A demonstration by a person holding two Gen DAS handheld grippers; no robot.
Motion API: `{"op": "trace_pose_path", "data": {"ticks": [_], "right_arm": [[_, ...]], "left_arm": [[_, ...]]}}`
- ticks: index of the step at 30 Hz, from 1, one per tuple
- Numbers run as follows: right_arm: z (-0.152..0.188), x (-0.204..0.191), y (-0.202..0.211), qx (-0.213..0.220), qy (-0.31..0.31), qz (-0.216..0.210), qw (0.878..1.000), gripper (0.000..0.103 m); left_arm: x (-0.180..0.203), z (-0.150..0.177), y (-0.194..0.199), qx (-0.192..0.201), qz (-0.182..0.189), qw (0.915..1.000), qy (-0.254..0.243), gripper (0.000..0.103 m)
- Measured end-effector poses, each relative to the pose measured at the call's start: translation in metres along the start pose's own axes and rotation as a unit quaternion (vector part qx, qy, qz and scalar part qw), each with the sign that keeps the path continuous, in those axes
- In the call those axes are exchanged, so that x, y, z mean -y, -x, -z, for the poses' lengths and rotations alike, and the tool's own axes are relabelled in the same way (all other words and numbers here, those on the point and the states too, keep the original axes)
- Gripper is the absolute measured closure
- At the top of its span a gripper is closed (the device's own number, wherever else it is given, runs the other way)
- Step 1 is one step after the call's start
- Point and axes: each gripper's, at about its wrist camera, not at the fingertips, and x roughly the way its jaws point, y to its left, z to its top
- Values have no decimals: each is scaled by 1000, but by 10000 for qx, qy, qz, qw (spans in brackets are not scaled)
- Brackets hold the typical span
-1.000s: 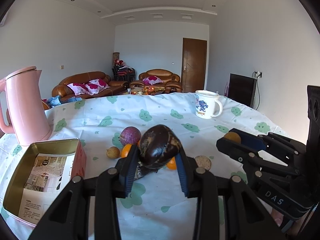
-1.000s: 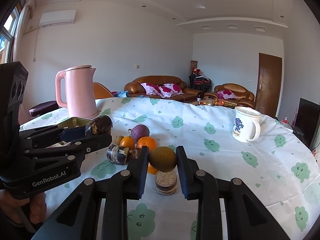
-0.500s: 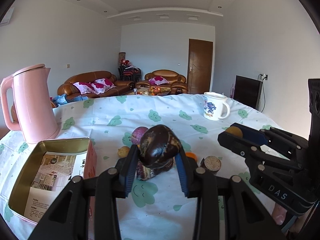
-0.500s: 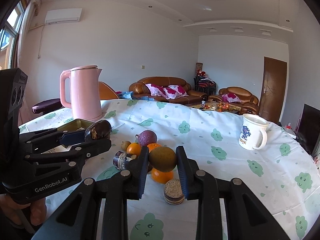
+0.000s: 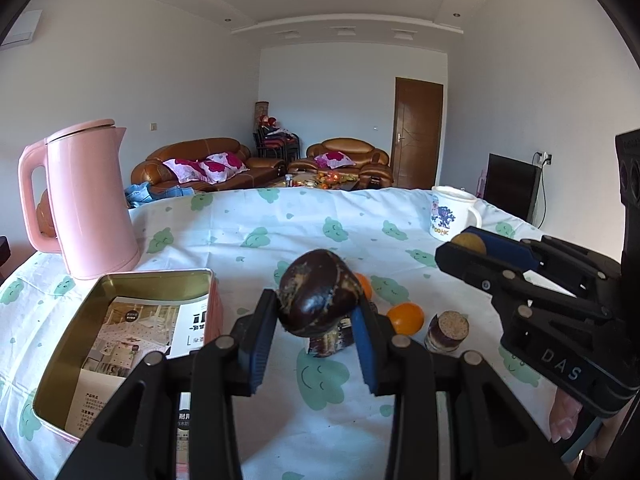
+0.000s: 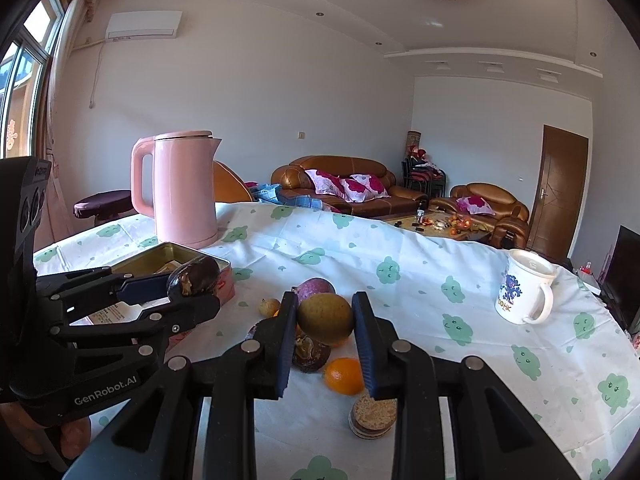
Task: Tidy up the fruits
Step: 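Lift the yellow fruit with the right tool while the left tool carries the dark fruit toward the tin, then lower the dark fruit into the tin with the left tool while the right drops the yellow fruit in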
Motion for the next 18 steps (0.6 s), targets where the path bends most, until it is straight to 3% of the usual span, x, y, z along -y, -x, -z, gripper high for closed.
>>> {"op": "trace_pose_path", "data": {"ticks": [18], "right_arm": [[-16, -18, -29, -69, 196, -244, 9995, 74]], "left_arm": [[-36, 1, 1, -83, -403, 9988, 257, 65]]}}
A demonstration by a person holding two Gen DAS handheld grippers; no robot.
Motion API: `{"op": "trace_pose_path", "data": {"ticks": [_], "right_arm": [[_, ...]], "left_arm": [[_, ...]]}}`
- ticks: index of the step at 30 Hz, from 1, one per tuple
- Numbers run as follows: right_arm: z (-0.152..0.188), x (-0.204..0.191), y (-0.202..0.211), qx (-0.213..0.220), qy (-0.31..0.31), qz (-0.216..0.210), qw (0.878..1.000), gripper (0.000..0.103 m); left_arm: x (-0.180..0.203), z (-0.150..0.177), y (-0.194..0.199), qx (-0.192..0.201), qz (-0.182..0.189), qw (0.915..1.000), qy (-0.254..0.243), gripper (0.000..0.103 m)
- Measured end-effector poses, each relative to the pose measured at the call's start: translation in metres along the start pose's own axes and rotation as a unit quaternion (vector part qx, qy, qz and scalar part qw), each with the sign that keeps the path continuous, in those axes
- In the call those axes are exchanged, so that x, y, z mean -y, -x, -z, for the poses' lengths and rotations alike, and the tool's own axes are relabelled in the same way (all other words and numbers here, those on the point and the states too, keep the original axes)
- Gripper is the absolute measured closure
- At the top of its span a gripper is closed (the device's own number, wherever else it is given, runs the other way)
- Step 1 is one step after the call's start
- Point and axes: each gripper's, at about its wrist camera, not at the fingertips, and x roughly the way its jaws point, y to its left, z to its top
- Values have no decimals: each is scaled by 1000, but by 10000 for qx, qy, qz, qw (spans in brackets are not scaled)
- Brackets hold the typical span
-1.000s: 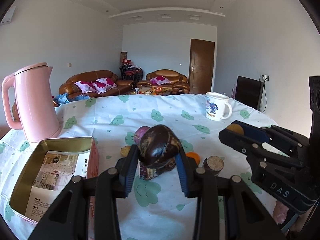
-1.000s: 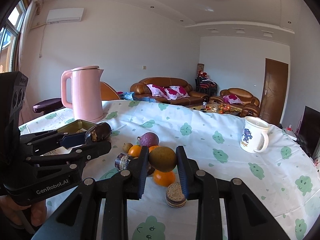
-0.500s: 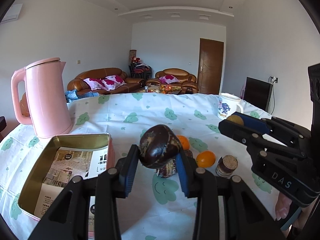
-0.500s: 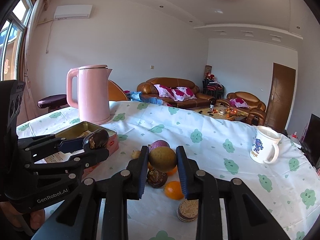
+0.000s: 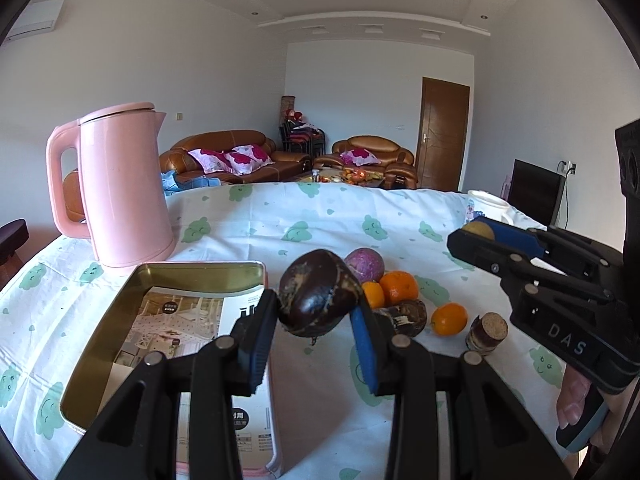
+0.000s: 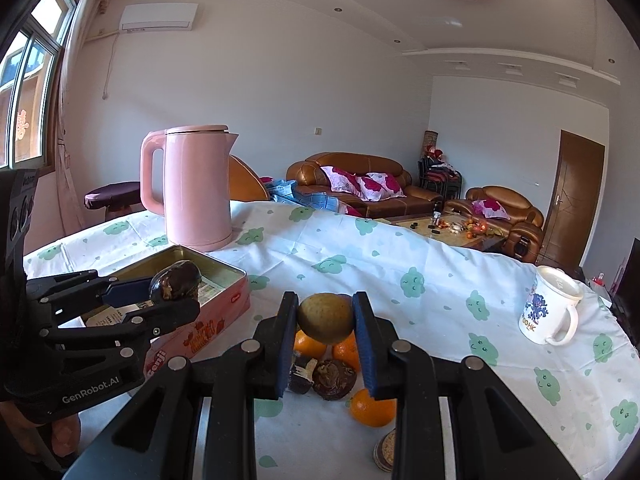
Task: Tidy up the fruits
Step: 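Lower the dark fruit into the tin with the left tool while the right drops the yellow fruit in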
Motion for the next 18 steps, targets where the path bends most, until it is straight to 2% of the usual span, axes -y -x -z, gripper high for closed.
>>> {"op": "trace_pose_path", "data": {"ticks": [18], "right_arm": [[-18, -26, -25, -66, 280, -292, 9992, 74]], "left_arm": [[-37, 1, -6, -212, -409, 9986, 254, 65]]}}
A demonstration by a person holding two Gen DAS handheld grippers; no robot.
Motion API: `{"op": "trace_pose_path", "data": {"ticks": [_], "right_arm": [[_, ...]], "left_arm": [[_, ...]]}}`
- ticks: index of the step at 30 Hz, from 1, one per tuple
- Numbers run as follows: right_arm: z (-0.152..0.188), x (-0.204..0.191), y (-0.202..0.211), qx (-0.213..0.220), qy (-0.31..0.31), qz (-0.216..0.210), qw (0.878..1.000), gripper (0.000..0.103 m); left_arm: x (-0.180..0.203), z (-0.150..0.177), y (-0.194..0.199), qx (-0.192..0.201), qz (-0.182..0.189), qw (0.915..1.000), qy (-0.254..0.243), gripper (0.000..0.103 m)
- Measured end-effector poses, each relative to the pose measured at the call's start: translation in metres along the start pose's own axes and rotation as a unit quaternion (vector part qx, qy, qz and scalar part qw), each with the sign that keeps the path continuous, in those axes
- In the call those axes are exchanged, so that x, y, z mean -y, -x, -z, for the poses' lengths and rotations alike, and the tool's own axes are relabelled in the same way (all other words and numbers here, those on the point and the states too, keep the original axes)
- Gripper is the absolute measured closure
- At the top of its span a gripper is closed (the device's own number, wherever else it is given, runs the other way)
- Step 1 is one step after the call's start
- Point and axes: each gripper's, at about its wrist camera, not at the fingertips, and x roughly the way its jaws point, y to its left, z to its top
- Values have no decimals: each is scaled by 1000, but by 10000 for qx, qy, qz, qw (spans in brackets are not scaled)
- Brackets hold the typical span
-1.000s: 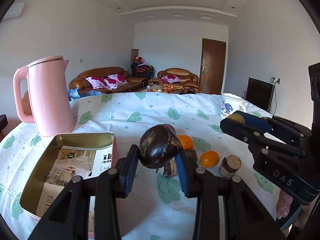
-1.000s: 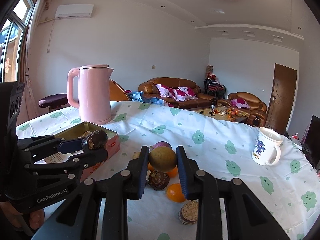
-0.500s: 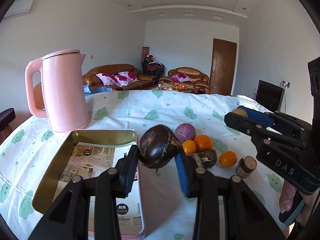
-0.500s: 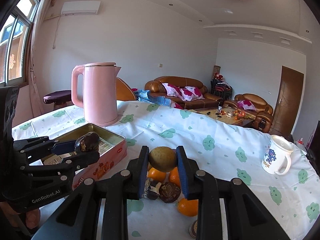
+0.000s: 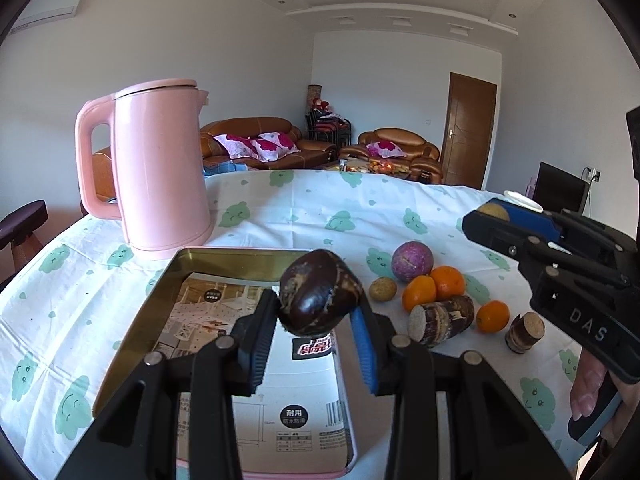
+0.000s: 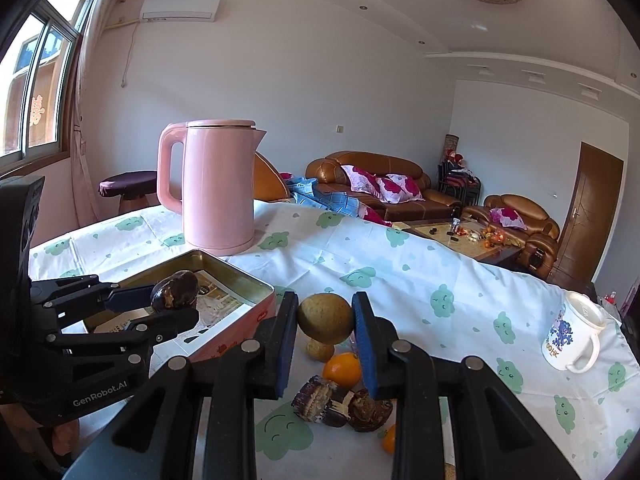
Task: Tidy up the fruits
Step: 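Lower the dark fruit into the tin with the left tool while the right drops the yellow fruit in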
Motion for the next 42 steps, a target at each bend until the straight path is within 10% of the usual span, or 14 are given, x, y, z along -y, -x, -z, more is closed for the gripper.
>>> {"op": "trace_pose_path", "data": {"ticks": [42], "right_arm": [[-17, -52, -90, -689, 294, -957, 9926, 74]], "left_arm": [[-69, 1, -31, -780, -685, 9946, 7, 65]]}}
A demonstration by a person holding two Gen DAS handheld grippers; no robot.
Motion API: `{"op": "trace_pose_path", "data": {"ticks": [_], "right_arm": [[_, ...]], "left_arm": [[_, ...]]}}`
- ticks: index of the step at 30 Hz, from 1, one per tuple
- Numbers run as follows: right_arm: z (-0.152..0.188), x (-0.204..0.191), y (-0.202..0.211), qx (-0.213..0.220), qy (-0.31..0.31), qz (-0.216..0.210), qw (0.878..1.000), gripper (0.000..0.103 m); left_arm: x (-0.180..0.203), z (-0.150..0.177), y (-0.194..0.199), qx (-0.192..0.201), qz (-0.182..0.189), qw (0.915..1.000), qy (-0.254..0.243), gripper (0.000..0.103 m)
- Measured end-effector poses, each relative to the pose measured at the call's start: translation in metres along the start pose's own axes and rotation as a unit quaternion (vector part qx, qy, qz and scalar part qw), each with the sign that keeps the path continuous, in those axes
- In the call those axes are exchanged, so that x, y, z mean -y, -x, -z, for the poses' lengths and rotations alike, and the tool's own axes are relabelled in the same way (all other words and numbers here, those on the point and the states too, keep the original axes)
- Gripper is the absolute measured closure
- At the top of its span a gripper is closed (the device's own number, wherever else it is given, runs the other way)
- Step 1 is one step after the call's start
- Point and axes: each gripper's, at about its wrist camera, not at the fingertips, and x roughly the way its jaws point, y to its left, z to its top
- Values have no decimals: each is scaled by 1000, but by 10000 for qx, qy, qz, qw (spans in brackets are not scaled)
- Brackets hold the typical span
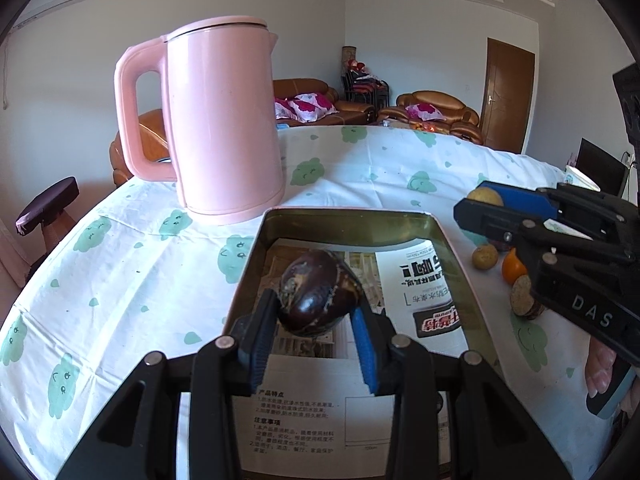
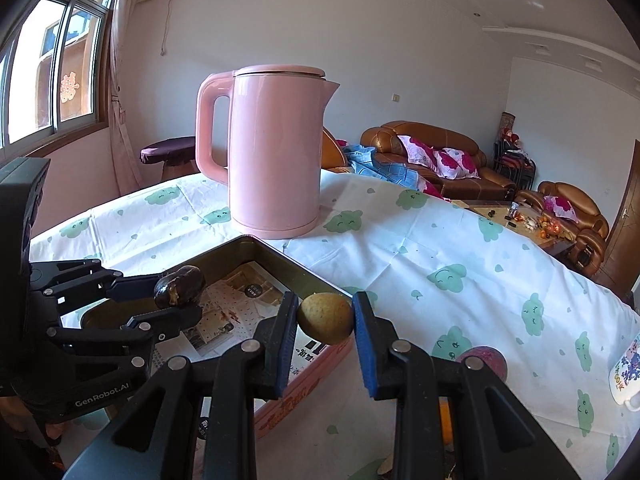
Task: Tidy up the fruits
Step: 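Lower the dark fruit into the tin with the left tool while the right drops the yellow fruit in, then move both open tools back over the fruit pile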
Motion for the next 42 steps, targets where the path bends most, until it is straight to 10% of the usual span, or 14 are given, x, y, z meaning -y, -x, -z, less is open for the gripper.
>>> {"op": "trace_pose_path", "data": {"ticks": [25, 30, 35, 42], "right_arm": [[8, -24, -42, -507, 238, -119, 9984, 73], [8, -22, -38, -465, 233, -16, 9986, 43], [10, -14, -19, -377, 164, 125, 9991, 40], [23, 17, 34, -186, -109, 447, 9988, 33]], "left_arm": [[-10, -7, -18, -222, -135, 9994, -247, 63], [-9, -8, -9, -106, -161, 9995, -238, 58], [-13, -7, 7, 128, -89, 9999, -51, 31], [5, -11, 31, 414, 212, 9989, 24, 30]]}}
